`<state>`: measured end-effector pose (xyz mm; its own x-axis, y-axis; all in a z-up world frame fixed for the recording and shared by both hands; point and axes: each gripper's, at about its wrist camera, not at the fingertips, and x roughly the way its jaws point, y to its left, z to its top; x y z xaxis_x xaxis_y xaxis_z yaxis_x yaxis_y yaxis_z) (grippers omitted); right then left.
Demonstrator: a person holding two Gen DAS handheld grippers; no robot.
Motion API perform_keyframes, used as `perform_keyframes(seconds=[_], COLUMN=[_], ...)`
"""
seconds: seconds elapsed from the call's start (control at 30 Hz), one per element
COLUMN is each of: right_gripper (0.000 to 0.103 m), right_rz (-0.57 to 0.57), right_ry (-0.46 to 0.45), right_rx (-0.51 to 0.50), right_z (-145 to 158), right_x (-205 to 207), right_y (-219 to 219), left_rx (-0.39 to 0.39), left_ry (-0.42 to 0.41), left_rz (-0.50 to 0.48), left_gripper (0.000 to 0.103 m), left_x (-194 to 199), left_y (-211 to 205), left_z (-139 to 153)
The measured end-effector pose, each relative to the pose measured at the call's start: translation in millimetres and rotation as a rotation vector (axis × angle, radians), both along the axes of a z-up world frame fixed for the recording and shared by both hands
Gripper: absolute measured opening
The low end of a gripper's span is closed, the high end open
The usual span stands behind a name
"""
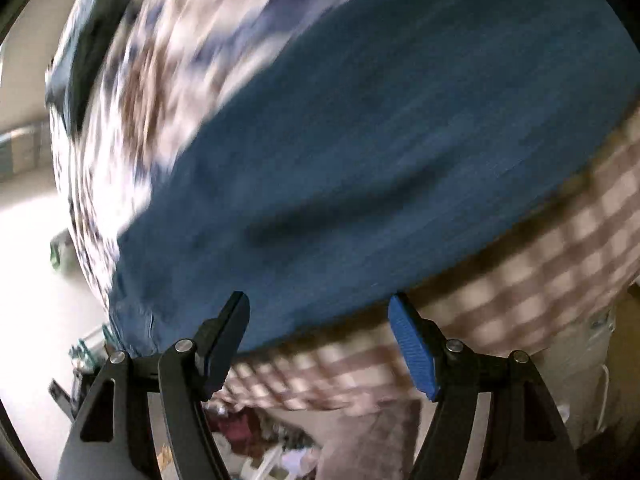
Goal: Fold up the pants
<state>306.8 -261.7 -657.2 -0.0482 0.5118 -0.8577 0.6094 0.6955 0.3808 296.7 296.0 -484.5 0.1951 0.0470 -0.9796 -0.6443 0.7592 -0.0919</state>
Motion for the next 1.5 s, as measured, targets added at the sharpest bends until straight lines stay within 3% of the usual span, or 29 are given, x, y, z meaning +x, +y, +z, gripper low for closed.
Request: perform_keyframes(seconds=[0.1, 0.2, 0.27, 0.3, 0.37, 0.47, 0.53, 0.63, 0.67, 0.73, 0.87, 0.9, 0.93, 0.97, 1.0, 1.1, 1.2, 1.23, 1.3, 1.4, 1.5], right_gripper=[0.074, 0.074, 0.074, 0.074, 0.074, 0.069, 0.068, 0.068, 0.068, 0.068, 0.068, 0.064, 0.036, 0.017, 0.007, 0.007, 0.013, 0.022, 0.033, 0.035, 0.035], right_rz=[-0.017, -0.057, -0.087, -0.099, -0.129, -0.139, -0.133, -0.121, -0.125, -0.158, -0.225, -0.248, -0.260, -0.272, -0.279, -0.354, -0.249, -0.182, -0.117, -0.134, -0.154], right_ry=[0.031, 0.052, 0.062, 0.069, 0.076, 0.081, 0.082, 0.084, 0.080, 0.043, -0.015, -0.022, -0.027, -0.033, -0.025, -0.102, -0.191, -0.156, -0.104, -0.064, -0.058], right_rx=[0.018, 0.001, -0.025, -0.037, -0.044, -0.058, -0.069, -0.083, -0.082, -0.038, 0.038, 0.063, 0.070, 0.054, 0.033, 0.078, 0.083, 0.075, 0.077, 0.104, 0.152], right_z=[-10, -19, -24, -27, -30, -29, -27, -21, -19, -11, -3, -4, -3, -2, -2, 16, 32, 27, 16, 7, 3], right_x=[6, 14, 17, 19, 20, 18, 17, 14, 14, 11, -3, -7, -15, -16, -13, -7, 14, 19, 13, -6, -31], right_y=[51, 79, 87, 91, 94, 93, 94, 88, 88, 79, 67, 65, 55, 51, 47, 35, 36, 39, 42, 43, 49], left_rx=[-0.116, -0.301, -0.411, -0.437, -0.367, -0.250, -0.187, -0.212, -0.231, -0.292, -0.361, -0.368, -0.374, -0.373, -0.373, -0.376, -0.376, -0.362, -0.358, -0.333, -0.282], left_ry=[0.019, 0.082, 0.100, 0.079, 0.055, 0.005, 0.059, 0.080, 0.062, 0.048, -0.009, -0.015, -0.009, 0.002, 0.003, -0.011, -0.031, -0.027, 0.003, 0.016, -0.022], left_rz=[-0.065, -0.175, -0.226, -0.259, -0.374, -0.468, -0.486, -0.459, -0.452, -0.404, -0.291, -0.277, -0.262, -0.241, -0.227, -0.161, -0.127, -0.127, -0.118, -0.066, 0.012], left_gripper=[0.086, 0.086, 0.060, 0.019, 0.012, 0.012, 0.015, 0.017, 0.017, 0.029, 0.030, 0.032, 0.032, 0.032, 0.032, 0.032, 0.035, 0.043, 0.048, 0.048, 0.048], left_x=[32, 69, 84, 87, 92, 92, 92, 92, 91, 83, 41, 32, 21, 9, 3, -22, -38, -41, -43, -49, -68], left_y=[25, 35, 29, 23, 2, -5, 1, 2, 1, 6, 19, 20, 21, 21, 20, 16, 11, 7, -2, -7, -5], left_z=[-22, -65, -95, -98, -86, -60, -80, -92, -86, -76, -47, -44, -41, -40, -37, -29, -24, -26, -36, -38, -17])
